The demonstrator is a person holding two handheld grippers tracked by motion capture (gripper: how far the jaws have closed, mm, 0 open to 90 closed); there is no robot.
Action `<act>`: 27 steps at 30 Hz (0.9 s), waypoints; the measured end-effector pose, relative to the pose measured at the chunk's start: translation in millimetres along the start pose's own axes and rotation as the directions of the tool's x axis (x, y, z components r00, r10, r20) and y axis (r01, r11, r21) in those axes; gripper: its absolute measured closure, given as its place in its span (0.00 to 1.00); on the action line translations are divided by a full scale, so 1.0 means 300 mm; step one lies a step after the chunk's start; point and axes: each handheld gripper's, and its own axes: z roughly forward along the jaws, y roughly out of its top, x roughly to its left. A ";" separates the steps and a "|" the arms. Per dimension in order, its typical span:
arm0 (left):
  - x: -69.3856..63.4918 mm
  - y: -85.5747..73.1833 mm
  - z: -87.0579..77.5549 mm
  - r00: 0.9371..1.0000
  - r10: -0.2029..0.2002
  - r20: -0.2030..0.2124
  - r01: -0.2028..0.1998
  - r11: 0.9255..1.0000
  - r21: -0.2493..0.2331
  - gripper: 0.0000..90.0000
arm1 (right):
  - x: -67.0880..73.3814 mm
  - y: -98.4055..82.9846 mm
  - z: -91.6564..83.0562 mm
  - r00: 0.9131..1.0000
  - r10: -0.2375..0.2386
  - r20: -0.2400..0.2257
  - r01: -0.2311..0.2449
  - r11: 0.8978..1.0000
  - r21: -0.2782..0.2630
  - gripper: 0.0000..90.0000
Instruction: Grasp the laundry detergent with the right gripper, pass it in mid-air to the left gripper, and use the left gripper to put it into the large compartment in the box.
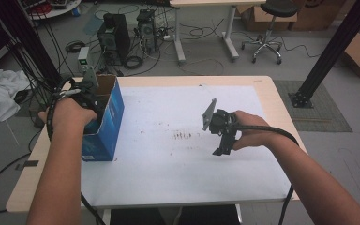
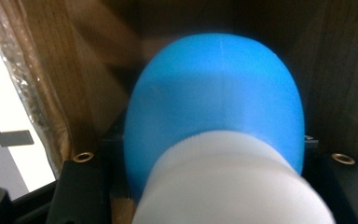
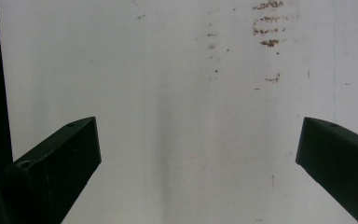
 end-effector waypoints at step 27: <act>-0.001 -0.006 -0.006 1.000 -0.019 -0.005 0.019 0.999 -0.027 0.32 | 0.001 -0.007 -0.005 1.000 0.006 0.004 -0.006 1.000 -0.001 0.00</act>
